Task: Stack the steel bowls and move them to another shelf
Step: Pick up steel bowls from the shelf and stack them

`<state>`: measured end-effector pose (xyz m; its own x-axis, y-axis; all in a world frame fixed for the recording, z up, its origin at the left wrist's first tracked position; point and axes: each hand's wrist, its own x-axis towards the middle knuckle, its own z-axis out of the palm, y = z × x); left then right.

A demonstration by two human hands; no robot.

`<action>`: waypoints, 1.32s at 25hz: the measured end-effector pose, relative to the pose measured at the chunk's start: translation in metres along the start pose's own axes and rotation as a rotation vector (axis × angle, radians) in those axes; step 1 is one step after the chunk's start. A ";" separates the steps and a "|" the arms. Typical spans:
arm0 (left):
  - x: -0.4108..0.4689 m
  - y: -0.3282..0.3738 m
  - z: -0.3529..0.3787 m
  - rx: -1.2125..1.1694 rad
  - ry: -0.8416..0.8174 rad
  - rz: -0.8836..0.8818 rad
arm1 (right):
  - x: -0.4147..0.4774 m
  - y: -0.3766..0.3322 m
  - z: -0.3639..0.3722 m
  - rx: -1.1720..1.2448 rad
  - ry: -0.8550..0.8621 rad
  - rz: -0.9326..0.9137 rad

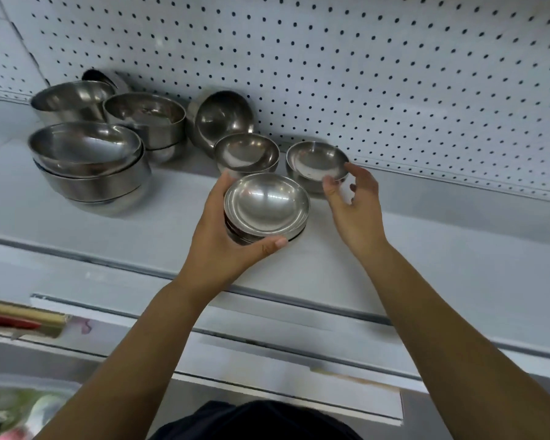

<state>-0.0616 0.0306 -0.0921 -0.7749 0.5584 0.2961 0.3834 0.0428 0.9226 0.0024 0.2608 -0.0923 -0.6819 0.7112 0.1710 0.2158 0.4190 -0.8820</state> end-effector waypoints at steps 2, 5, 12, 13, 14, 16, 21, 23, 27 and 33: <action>-0.001 0.001 0.007 0.009 0.052 -0.032 | 0.019 0.007 0.003 -0.085 -0.060 -0.014; -0.003 -0.003 0.009 0.014 0.125 -0.084 | 0.030 0.015 0.010 -0.060 -0.073 -0.085; -0.004 -0.007 0.012 0.070 0.192 -0.080 | 0.031 0.022 0.002 0.227 -0.005 -0.018; -0.004 -0.005 0.012 0.069 0.200 -0.077 | 0.029 0.020 0.001 0.286 0.000 -0.019; -0.004 -0.003 0.013 0.066 0.202 -0.075 | 0.026 0.018 0.000 0.335 -0.004 -0.025; -0.004 -0.002 0.013 0.048 0.195 -0.079 | 0.018 0.014 -0.002 0.384 -0.033 -0.078; -0.002 -0.006 0.011 0.062 0.175 -0.072 | 0.004 -0.011 -0.005 0.521 -0.125 -0.269; -0.002 -0.008 0.011 0.055 0.175 -0.074 | 0.000 -0.018 -0.002 0.545 -0.196 -0.314; 0.000 -0.008 0.009 0.067 0.145 -0.050 | -0.008 -0.017 0.004 0.494 -0.371 -0.345; 0.003 -0.011 0.010 0.077 0.120 -0.020 | -0.011 -0.007 0.002 0.378 -0.491 -0.329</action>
<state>-0.0635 0.0400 -0.1036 -0.8358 0.4534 0.3096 0.4008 0.1187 0.9084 0.0071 0.2487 -0.0892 -0.9260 0.2070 0.3158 -0.2531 0.2803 -0.9260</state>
